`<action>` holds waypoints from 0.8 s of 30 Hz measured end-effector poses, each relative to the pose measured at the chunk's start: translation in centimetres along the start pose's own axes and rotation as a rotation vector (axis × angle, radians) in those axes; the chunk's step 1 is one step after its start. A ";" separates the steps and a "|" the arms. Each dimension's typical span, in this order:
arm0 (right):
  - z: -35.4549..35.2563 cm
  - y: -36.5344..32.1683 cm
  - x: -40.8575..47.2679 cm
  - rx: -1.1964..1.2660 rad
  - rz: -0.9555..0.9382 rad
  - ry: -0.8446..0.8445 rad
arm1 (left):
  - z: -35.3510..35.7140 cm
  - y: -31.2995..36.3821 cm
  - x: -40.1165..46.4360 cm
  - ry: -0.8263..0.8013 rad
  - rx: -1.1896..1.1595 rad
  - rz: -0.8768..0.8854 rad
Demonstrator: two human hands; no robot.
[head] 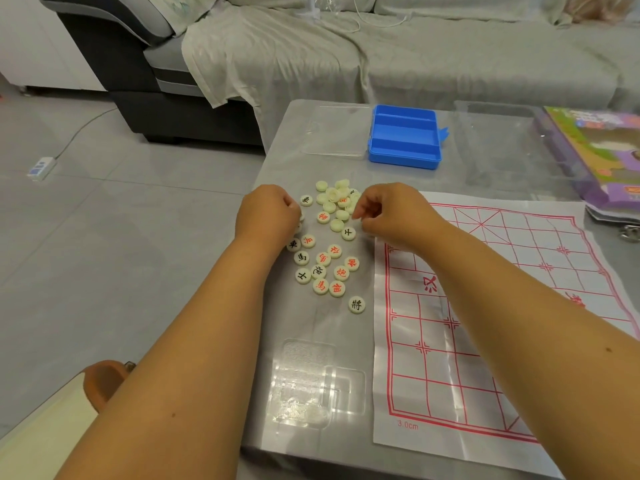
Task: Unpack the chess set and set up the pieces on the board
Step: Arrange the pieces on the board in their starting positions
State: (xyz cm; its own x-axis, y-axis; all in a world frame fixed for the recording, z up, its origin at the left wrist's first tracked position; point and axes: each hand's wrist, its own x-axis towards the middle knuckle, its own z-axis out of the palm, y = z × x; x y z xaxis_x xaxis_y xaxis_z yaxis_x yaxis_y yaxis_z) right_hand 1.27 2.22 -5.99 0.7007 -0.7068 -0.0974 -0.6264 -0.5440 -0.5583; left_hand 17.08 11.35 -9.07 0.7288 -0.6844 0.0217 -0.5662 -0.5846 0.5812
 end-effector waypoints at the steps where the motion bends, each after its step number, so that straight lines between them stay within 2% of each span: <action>1: 0.1 -0.2 0.1 -0.027 -0.002 -0.007 | 0.2 -0.2 -0.1 0.012 0.008 0.009; 5: 0.9 -0.5 0.5 -0.099 -0.025 -0.100 | 0.7 0.2 -0.5 0.078 -0.002 0.174; 9: 0.7 0.0 0.2 -0.043 0.006 -0.137 | 1.1 2.0 -1.2 -0.037 0.092 0.345; 15: 0.3 0.8 2.5 -0.034 0.075 0.122 | 2.0 2.5 -1.2 -0.074 0.237 0.364; 18: 0.6 0.4 3.7 -0.080 0.054 0.140 | 1.8 2.9 -1.4 -0.044 0.297 0.431; 20: 0.6 0.2 4.2 -0.109 0.063 0.125 | 1.2 2.7 -1.2 -0.042 0.219 0.394; 24: 0.7 0.2 4.2 -0.147 0.106 0.078 | -1.0 0.6 0.3 0.034 -0.014 0.160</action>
State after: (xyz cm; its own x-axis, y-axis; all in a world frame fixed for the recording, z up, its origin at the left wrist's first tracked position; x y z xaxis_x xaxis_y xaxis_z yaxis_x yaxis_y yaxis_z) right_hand 4.36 -0.56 -7.10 0.6034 -0.7933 -0.0819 -0.7422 -0.5210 -0.4216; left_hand 17.31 11.22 -7.90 0.6430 -0.7525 0.1424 -0.6706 -0.4633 0.5793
